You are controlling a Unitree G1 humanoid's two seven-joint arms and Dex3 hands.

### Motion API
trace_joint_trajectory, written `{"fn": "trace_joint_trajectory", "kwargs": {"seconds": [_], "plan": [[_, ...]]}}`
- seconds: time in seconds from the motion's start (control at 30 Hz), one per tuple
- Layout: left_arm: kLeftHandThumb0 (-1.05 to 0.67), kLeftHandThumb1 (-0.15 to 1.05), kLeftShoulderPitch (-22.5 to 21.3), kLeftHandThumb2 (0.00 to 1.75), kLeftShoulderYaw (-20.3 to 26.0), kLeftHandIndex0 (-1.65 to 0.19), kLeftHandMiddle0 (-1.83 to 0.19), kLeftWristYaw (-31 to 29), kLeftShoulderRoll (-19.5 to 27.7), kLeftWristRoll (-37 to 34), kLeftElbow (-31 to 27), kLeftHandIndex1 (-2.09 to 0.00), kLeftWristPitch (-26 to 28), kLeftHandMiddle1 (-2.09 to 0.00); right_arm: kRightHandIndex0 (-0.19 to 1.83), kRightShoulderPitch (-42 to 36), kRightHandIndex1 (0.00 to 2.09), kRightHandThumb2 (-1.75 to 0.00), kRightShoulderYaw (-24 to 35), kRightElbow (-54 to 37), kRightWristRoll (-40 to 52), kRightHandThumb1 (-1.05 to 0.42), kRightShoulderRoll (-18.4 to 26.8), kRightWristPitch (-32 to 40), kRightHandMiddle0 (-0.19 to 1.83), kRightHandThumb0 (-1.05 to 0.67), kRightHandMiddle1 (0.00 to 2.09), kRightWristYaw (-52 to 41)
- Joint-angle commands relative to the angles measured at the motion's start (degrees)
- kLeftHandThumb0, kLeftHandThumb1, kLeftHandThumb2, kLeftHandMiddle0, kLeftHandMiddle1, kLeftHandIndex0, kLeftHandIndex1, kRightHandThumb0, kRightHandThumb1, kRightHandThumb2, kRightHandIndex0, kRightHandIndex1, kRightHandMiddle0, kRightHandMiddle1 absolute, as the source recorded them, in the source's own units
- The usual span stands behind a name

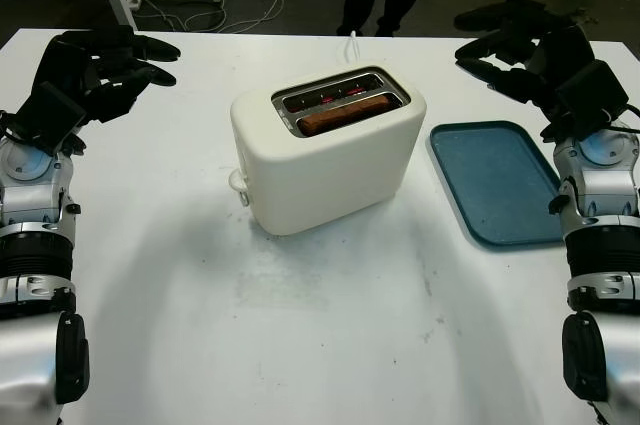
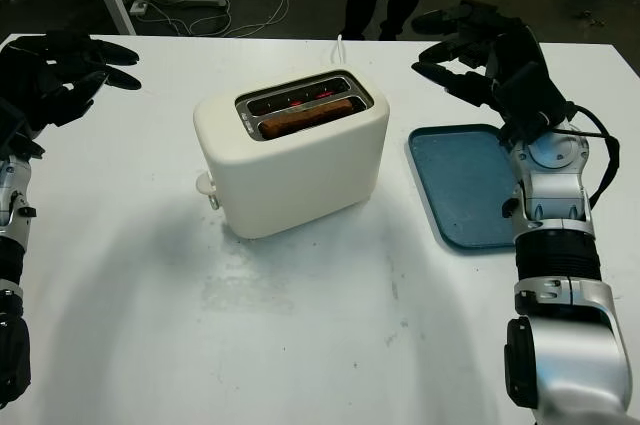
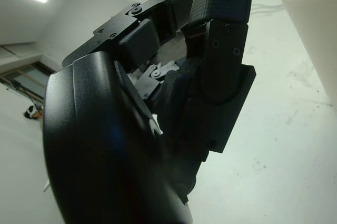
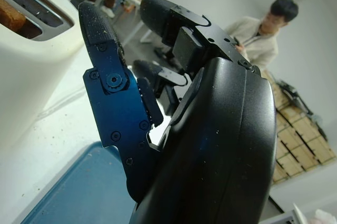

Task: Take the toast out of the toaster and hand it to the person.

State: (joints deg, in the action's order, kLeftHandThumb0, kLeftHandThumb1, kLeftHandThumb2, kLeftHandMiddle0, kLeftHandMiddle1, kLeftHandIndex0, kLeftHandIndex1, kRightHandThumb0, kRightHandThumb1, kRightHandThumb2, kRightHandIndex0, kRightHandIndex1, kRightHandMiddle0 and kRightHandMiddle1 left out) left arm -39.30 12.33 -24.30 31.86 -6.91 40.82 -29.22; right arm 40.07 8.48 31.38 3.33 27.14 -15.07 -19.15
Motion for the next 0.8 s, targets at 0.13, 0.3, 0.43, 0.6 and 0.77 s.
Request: {"fn": "trace_joint_trajectory", "kwargs": {"seconds": [0.13, 0.3, 0.43, 0.6, 0.77], "plan": [[-1.05, 0.92, -0.1, 0.23, 0.2, -0.99, -0.89, 0.0, -0.1, -0.1, 1.2, -0.32, -1.2, -0.66, 0.49, -1.2, 0.91, 0.00, 0.2, -2.1, 0.7, -0.78, -0.2, 1.6, 0.62, -0.49, 0.53, -0.3], [-1.05, 0.92, -0.1, 0.23, 0.1, -0.99, -0.89, -0.1, 0.0, -0.1, 1.3, -0.32, -1.4, -0.66, 0.51, -1.6, 0.84, 0.00, 0.2, -2.6, 0.5, -0.79, -0.1, 1.8, 0.64, -0.49, 0.49, -0.4], [-1.05, 0.92, 0.2, 0.22, 0.3, -1.01, -0.91, 0.0, -0.1, -0.4, 0.8, -0.33, -0.4, -0.65, 0.53, -1.8, 0.76, 0.00, 0.0, -2.7, 0.1, -0.79, 0.1, 1.7, 0.66, -0.54, 0.42, -0.4], [-1.05, 0.92, 0.2, 0.23, 0.3, -0.99, -0.90, 0.3, 0.1, 0.0, 1.5, -0.31, -1.7, -0.64, 0.59, -1.9, 0.72, 0.00, -0.2, -2.8, -0.5, -0.78, 0.1, 1.0, 0.69, -0.53, 0.37, 0.1], [-1.05, 0.92, 0.4, 0.23, 0.5, -0.99, -0.90, 0.6, -0.1, -0.2, 1.0, -0.31, -1.4, -0.64, 0.62, -2.3, 0.69, 0.00, 0.3, -3.6, -0.1, -0.77, 0.1, 1.8, 0.72, -0.51, 0.34, 0.0]]}}
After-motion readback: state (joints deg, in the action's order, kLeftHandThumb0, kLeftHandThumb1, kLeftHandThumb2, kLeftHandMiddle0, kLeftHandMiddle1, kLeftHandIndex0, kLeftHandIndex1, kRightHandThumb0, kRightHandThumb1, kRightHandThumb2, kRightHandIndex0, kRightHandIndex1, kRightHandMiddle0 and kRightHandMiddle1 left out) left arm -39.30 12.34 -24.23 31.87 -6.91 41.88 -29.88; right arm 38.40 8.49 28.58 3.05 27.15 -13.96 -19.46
